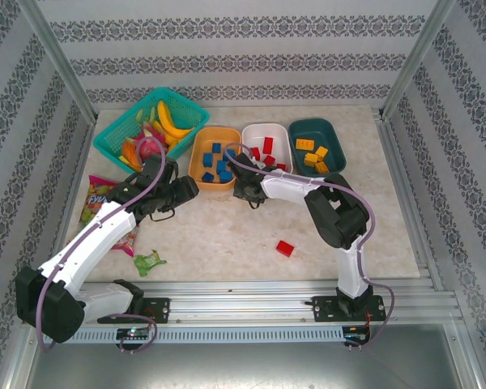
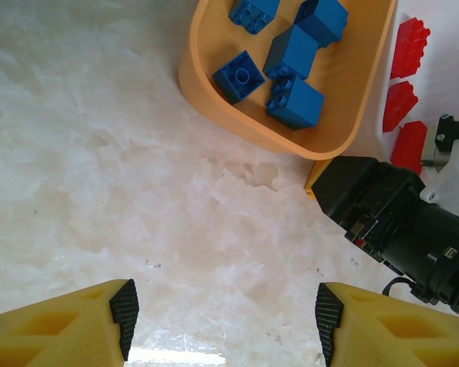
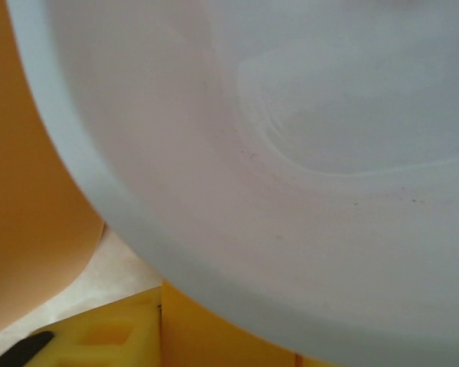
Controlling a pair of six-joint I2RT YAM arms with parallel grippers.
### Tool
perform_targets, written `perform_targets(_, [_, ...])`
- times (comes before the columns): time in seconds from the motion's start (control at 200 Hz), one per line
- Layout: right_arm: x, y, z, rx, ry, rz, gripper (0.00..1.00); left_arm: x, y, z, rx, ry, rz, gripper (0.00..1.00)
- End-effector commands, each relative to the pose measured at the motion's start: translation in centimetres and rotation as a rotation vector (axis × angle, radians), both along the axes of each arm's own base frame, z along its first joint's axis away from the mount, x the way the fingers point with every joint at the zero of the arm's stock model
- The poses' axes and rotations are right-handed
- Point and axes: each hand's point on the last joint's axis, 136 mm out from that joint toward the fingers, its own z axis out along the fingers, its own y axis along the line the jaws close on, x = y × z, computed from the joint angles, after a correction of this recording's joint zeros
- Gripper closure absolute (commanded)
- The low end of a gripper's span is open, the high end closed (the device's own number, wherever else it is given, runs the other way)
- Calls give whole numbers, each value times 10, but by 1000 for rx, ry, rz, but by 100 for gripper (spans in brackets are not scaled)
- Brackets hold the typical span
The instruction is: Sort the legos into containers by color
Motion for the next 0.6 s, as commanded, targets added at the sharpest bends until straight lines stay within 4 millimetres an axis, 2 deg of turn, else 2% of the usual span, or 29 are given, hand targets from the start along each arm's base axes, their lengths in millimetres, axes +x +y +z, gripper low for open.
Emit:
perform_targets(0.0, [-11, -6, 7, -20, -1, -15, 68, -9, -4, -4, -21, 24, -9, 35])
perform_targets(0.155, [-24, -13, 35, -11, -23, 20, 71, -9, -21, -5, -72, 19, -72, 34])
perform_targets(0.23, [-32, -17, 58, 8, -45, 43, 74, -10, -35, 0, -110, 5, -122, 34])
perform_targets(0.345, [-39, -34, 104, 7, -99, 77, 74, -4, -62, 18, -162, -48, -193, 33])
perform_targets(0.46, [-31, -65, 142, -16, -151, 65, 73, 13, -87, 38, -193, -87, -235, 33])
perform_targets(0.6, [3, -119, 163, -37, -197, -17, 73, 46, -117, 57, -227, -127, -269, 32])
